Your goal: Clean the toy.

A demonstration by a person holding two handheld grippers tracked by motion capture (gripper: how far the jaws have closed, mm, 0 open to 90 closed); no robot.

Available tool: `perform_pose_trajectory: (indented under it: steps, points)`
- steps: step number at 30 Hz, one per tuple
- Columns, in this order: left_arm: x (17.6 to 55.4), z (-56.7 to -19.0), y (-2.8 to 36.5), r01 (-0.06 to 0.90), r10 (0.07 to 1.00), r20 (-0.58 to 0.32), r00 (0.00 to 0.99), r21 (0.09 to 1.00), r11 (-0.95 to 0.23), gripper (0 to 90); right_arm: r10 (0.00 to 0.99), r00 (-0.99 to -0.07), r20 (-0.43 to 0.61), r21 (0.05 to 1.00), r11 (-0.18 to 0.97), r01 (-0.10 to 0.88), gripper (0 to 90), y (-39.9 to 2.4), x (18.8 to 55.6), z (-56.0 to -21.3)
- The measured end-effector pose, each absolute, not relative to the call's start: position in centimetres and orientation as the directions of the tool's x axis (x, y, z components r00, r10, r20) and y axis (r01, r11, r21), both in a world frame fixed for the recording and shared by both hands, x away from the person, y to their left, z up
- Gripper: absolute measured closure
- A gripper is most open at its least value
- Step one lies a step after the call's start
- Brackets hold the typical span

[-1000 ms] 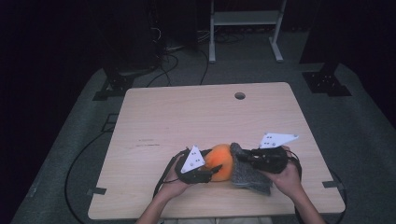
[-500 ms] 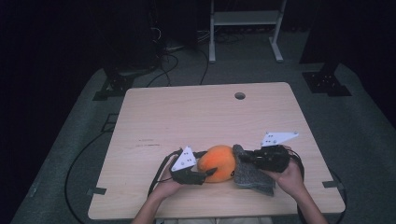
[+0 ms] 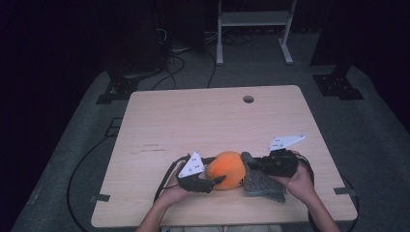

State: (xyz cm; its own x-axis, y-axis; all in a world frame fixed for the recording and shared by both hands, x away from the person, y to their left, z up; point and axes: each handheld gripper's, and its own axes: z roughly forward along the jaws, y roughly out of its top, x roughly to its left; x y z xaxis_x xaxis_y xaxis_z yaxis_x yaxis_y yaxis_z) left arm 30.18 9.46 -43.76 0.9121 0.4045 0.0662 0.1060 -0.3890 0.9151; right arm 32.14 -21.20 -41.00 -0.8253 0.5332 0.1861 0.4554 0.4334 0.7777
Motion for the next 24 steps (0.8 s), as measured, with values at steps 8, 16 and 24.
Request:
perform_pose_trajectory:
  steps: [8,16,24]
  points:
    - [31.3,-43.6,10.4,0.233,0.444,-0.068,0.893,0.915,-0.329,25.0,0.47,-0.849,0.24,0.714,0.508,0.483,77.8,-21.0,31.3,-42.0]
    - [30.5,-43.5,9.7,0.147,0.425,0.033,0.905,0.912,-0.383,35.1,0.482,-0.866,0.137,0.803,0.457,0.382,77.9,-21.0,30.6,-39.1]
    - [30.1,-43.0,9.1,0.138,0.432,0.053,0.9,0.906,-0.399,33.8,0.485,-0.87,0.094,0.759,0.53,0.378,78.5,-20.6,30.6,-39.6]
